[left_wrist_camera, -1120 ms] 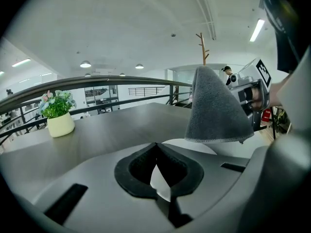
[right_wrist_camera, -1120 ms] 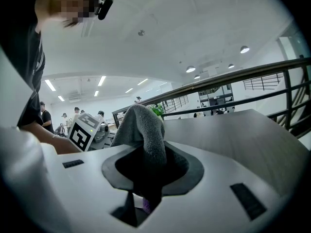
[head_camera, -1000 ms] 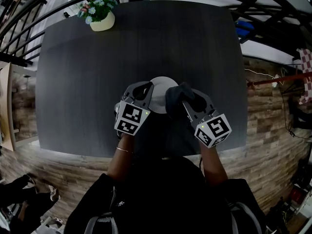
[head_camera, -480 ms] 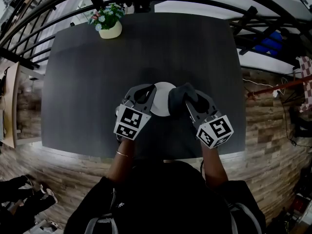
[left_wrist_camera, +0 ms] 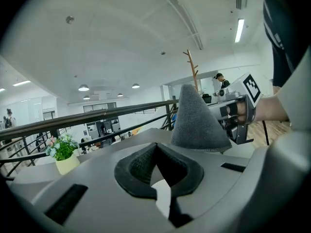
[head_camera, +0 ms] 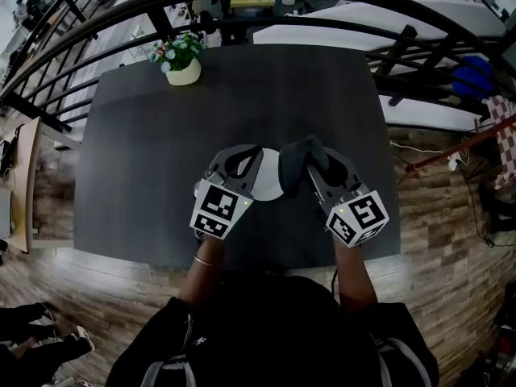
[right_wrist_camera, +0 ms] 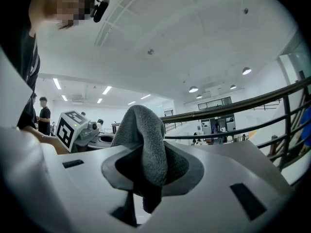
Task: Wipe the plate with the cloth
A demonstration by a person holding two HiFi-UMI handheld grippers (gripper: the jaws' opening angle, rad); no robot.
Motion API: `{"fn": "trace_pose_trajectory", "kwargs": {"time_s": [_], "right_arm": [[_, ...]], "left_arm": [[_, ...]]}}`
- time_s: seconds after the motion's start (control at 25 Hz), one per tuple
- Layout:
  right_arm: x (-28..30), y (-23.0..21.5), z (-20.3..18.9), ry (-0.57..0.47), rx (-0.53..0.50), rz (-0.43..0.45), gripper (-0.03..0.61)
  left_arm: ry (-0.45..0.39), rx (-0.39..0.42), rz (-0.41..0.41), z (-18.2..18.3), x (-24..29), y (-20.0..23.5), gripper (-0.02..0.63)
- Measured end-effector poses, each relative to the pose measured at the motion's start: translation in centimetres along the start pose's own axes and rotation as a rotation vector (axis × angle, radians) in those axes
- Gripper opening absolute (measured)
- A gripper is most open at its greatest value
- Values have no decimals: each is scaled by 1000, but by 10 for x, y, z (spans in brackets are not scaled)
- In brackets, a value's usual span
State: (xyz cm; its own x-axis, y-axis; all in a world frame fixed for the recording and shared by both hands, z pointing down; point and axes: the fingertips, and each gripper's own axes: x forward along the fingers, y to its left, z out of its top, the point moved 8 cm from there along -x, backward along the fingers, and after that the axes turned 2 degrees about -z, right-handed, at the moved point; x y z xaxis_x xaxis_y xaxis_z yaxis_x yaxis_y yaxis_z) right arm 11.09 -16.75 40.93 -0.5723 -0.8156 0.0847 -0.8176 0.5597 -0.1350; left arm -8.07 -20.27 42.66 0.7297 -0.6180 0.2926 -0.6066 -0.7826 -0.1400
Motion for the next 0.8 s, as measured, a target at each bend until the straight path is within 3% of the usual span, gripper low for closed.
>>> {"fn": "trace_pose_trajectory", "kwargs": {"time_s": [0.8], "right_arm": [[-51, 33, 49, -110, -121, 49, 80]], "left_arm": [[-135, 85, 33, 59, -47, -46, 8]]}}
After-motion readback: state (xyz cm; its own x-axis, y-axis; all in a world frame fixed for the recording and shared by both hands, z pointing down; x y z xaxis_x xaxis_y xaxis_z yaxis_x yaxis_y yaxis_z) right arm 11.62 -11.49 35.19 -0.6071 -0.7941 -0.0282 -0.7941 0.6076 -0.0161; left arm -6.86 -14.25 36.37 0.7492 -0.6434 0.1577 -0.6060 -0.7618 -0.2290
